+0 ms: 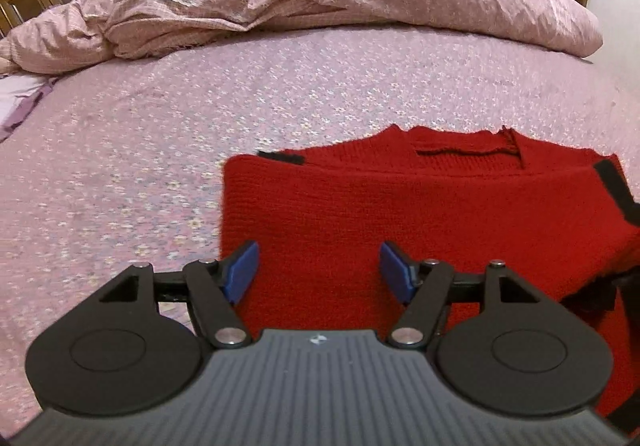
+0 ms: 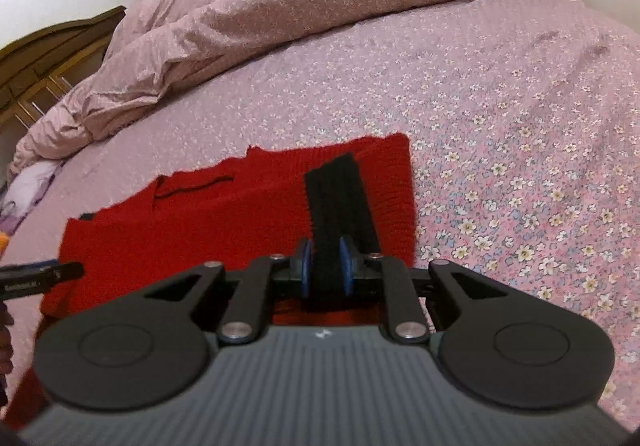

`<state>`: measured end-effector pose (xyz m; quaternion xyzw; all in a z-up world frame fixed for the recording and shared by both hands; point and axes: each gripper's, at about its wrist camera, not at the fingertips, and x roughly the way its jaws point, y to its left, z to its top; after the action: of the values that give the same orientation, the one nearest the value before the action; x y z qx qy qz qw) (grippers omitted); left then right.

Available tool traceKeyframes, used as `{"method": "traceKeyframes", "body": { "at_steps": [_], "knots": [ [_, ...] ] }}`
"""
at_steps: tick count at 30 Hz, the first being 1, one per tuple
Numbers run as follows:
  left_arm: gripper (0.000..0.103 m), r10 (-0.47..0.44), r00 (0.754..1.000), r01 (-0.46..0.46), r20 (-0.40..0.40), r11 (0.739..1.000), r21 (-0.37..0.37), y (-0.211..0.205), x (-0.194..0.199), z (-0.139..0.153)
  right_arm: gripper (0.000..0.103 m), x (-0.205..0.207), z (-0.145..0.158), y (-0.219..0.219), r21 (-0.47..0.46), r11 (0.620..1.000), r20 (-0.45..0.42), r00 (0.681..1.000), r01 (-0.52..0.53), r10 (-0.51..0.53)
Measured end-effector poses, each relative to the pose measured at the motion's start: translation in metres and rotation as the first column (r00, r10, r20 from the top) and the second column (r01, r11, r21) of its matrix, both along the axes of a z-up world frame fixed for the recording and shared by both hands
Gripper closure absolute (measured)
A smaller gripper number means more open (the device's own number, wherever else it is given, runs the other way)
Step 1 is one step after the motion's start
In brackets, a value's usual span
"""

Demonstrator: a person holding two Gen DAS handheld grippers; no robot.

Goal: Fold small clothes

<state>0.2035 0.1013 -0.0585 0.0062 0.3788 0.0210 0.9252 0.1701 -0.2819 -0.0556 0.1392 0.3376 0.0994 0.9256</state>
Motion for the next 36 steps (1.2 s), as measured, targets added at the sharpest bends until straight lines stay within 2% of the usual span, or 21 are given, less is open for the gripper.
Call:
{"method": "traceKeyframes", "body": {
  "at_steps": [1, 3, 5, 10, 15, 20, 28, 36],
  "knots": [
    [0.031, 0.004, 1.0, -0.004, 0.002, 1.0, 0.007, 0.002, -0.005, 0.003, 0.082, -0.002, 0.003, -0.001, -0.003, 1.0, 0.002, 1.0, 0.008, -0.008],
    [0.031, 0.011, 1.0, -0.011, 0.011, 1.0, 0.012, 0.005, -0.015, 0.01, 0.064, -0.008, 0.009, -0.003, -0.021, 0.999, 0.004, 1.0, 0.027, -0.027],
    [0.031, 0.024, 1.0, -0.024, 0.019, 1.0, 0.004, 0.01, -0.026, 0.015, 0.057, -0.015, 0.014, -0.008, -0.023, 0.999, 0.005, 0.999, 0.042, -0.042],
    [0.031, 0.066, 0.998, -0.065, 0.024, 0.997, -0.044, 0.027, -0.055, 0.025, 0.058, -0.036, 0.026, -0.021, -0.015, 0.999, -0.005, 0.999, 0.039, -0.039],
    [0.031, 0.077, 0.996, -0.075, 0.043, 0.997, -0.034, 0.034, -0.089, 0.035, 0.058, -0.062, 0.034, -0.029, -0.062, 0.997, -0.012, 0.999, 0.045, -0.046],
    [0.031, 0.064, 0.997, -0.061, 0.039, 0.996, -0.063, 0.036, -0.124, 0.043, 0.058, -0.1, 0.038, -0.042, -0.069, 0.995, -0.035, 0.997, 0.069, -0.071],
    [0.031, 0.064, 0.998, -0.065, -0.015, 0.994, -0.09, 0.038, -0.173, 0.03, 0.058, -0.153, 0.032, -0.055, -0.1, 0.991, -0.075, 0.992, 0.091, -0.099],
    [0.031, 0.079, 0.994, -0.09, -0.075, 0.982, -0.163, 0.048, -0.196, 0.019, 0.058, -0.175, 0.018, -0.061, -0.013, 1.0, -0.146, 0.989, 0.015, -0.017]
  ]
}}
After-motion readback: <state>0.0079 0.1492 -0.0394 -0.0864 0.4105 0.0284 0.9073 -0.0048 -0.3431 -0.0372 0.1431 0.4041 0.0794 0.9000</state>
